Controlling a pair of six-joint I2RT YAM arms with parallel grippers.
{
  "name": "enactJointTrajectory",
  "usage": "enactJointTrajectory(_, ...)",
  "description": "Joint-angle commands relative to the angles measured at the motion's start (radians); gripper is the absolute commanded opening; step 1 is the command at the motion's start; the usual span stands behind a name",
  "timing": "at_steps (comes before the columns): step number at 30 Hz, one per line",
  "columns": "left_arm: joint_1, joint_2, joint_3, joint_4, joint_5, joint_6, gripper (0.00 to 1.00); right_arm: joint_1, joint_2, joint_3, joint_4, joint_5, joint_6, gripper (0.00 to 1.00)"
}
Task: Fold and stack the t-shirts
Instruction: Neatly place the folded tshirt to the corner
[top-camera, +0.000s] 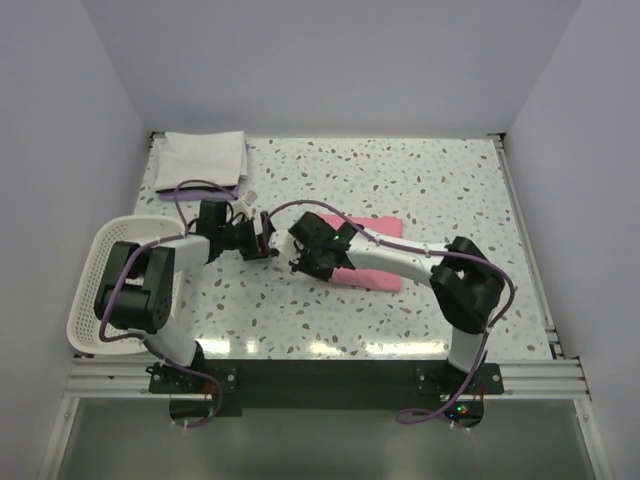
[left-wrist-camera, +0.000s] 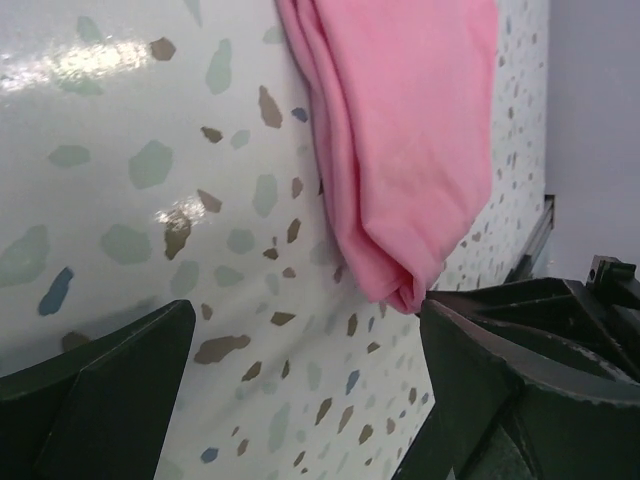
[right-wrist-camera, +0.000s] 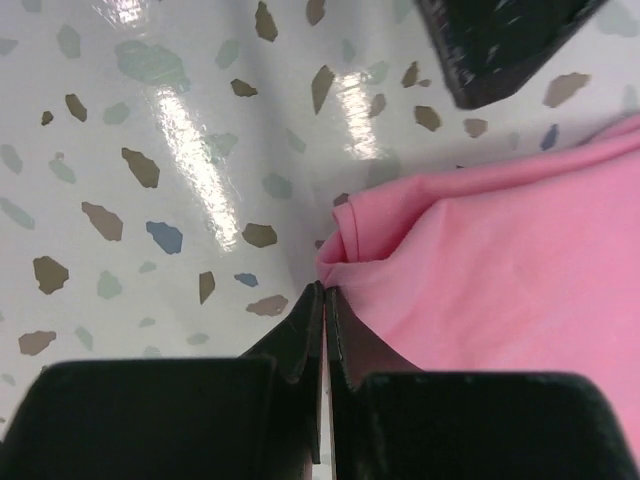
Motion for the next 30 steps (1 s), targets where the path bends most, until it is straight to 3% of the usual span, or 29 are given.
enactJointTrajectory(1, -0.036, 0.017, -0.041, 0.332, 0.062, -0.231, 1.0, -0.023, -0.113, 0.025, 0.021, -0.076, -0.014, 0.0)
enactJointTrajectory(7, -0.075, 0.101, -0.105, 0.577, 0.035, -0.474, 1.0, -0.032, -0.144, 0.001, 0.044, -0.065, -0.038, 0.0)
enactJointTrajectory(17, -0.182, 0.277, -0.096, 0.777, 0.029, -0.723, 1.0, -0.032, -0.121, 0.027, 0.03, -0.098, -0.029, 0.0)
enactJointTrajectory(27, -0.259, 0.4, -0.004, 0.787, 0.012, -0.796, 1.0, -0.031, -0.083, 0.065, 0.032, -0.098, -0.023, 0.0)
enactJointTrajectory(28, -0.261, 0.405, 0.004, 0.779, 0.012, -0.798, 0.99, -0.031, -0.081, 0.067, 0.033, -0.092, -0.023, 0.0)
enactJointTrajectory(30, -0.259, 0.416, 0.03, 0.742, 0.017, -0.783, 0.88, -0.031, -0.08, 0.071, 0.039, -0.085, -0.02, 0.0)
